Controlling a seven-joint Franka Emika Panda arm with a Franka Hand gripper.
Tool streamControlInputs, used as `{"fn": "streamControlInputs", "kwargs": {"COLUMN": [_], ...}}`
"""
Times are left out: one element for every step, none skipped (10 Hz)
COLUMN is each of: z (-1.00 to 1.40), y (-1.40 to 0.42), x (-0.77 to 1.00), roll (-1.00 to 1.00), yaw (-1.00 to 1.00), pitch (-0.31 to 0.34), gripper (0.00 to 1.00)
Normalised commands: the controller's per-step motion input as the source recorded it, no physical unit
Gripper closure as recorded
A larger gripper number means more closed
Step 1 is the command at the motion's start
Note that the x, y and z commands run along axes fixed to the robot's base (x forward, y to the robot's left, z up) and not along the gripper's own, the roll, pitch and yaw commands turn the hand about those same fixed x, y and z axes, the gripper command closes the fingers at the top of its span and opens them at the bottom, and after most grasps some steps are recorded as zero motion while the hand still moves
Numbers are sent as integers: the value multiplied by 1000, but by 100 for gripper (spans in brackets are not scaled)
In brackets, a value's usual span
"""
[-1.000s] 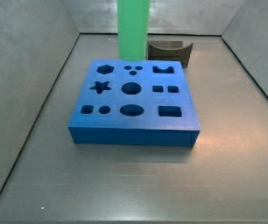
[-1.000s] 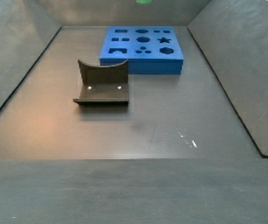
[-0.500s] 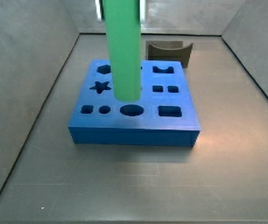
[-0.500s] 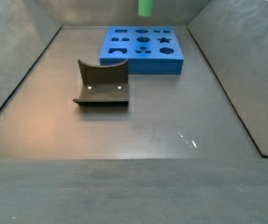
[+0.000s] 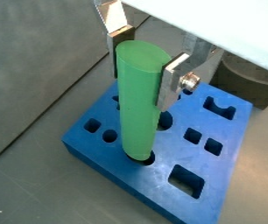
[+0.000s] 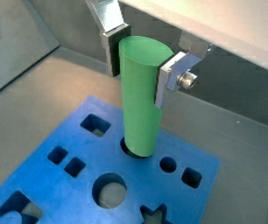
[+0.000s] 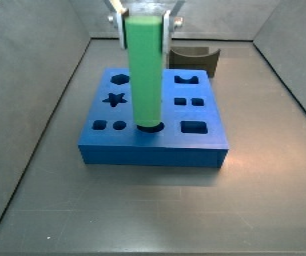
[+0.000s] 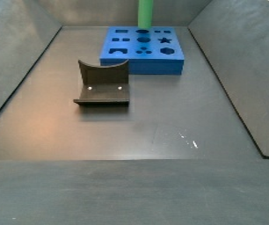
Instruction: Insert the oval object.
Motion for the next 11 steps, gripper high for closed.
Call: {"fn": "streamControlInputs", "kwargs": {"z": [-266,-260,-286,-297,-294,-300,-240,-223,-191,-169,-131], "y": [71,43,0,0,0,-6,-20,-49,-46,0,0], "x": [34,14,111,171,269,274,89,0,-57,-137,-157], "roll": [36,9,0,0,0,0,0,0,0,0,0], "yaw": [114,91,54,9,0,11,43,103,111,111,109], "pitch": [0,0,0,0,0,0,0,-41,-70,-91,-91], "gripper": [100,100,100,100,100,100,100,100,100,100,100]}}
